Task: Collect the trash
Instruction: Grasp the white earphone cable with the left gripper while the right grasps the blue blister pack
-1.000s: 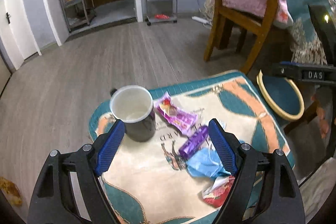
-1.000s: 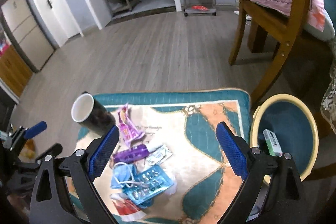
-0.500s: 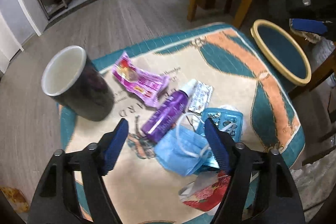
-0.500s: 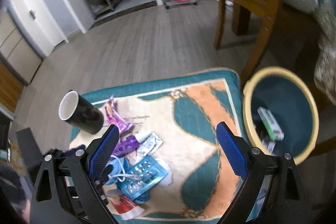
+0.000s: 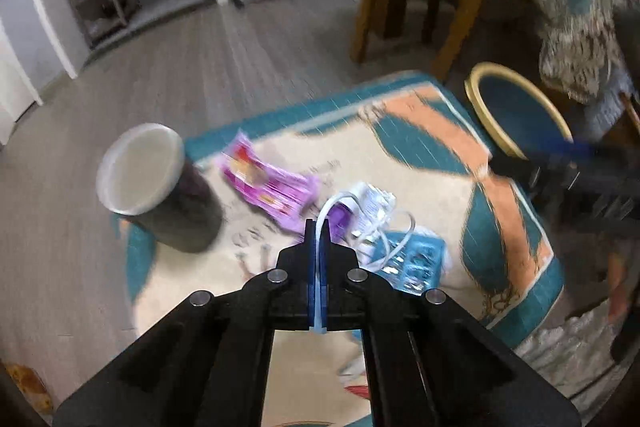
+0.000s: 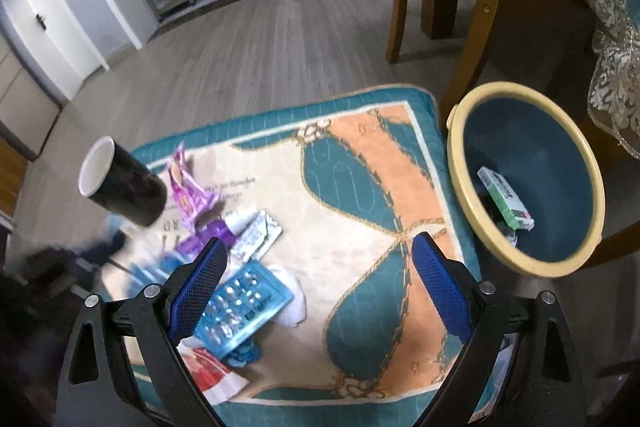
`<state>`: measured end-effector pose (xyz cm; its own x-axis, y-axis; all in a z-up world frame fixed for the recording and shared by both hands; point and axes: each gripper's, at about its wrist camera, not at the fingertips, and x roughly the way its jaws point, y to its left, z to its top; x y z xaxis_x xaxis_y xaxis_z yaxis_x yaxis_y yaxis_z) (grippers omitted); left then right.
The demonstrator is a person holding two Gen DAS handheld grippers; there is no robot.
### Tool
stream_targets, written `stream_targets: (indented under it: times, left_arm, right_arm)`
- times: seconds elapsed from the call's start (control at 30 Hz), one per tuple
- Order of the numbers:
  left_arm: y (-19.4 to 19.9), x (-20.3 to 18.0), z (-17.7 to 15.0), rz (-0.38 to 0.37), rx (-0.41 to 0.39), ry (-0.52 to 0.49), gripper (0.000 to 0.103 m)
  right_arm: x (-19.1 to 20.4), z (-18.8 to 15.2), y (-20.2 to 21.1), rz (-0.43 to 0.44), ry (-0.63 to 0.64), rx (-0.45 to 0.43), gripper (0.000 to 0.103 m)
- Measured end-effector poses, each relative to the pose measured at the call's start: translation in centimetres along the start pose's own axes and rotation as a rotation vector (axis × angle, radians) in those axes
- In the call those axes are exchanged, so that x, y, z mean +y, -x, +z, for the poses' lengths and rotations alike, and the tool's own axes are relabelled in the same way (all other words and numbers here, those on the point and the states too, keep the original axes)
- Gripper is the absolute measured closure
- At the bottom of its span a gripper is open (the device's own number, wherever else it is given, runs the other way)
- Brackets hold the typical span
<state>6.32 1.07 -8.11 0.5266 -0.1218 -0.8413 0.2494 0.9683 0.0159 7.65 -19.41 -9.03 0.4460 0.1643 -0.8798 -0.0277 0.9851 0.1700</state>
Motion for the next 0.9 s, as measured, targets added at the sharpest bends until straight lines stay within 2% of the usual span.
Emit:
stream_targets:
  times: [0.3, 0.47, 0.67, 0.8, 0.9]
  left_arm:
    - [5.3, 3.7, 1.2, 0.016, -0.144, 0.063, 0.102]
    - [5.8, 4.4, 1.1, 0.009, -0.150, 0.072, 0.102]
    - [5.8, 4.7, 0.9, -0.006, -0.142, 0.073, 0.102]
    - [6.0, 4.4, 0.6, -0.007, -0.142, 0.046, 0.102]
    - [6.1, 4.7, 0.7, -0.013, -0.149, 0.063, 0.102]
  right_arm:
    - [3.0, -2.3, -1.5, 0.014, 0.052, 0.013, 0.010]
    - [5.5, -4.4, -3.5, 0.025, 0.074, 0.074, 0.011]
    - [7.0, -5.9, -4.4, -0.034, 0.078, 0.094, 0.011]
    - [6.4, -7.0, -5.1, 0.000, -0.010, 0.145, 0.011]
    - [6.7, -7.5, -6.1, 0.037, -0.032, 0.182, 0.013]
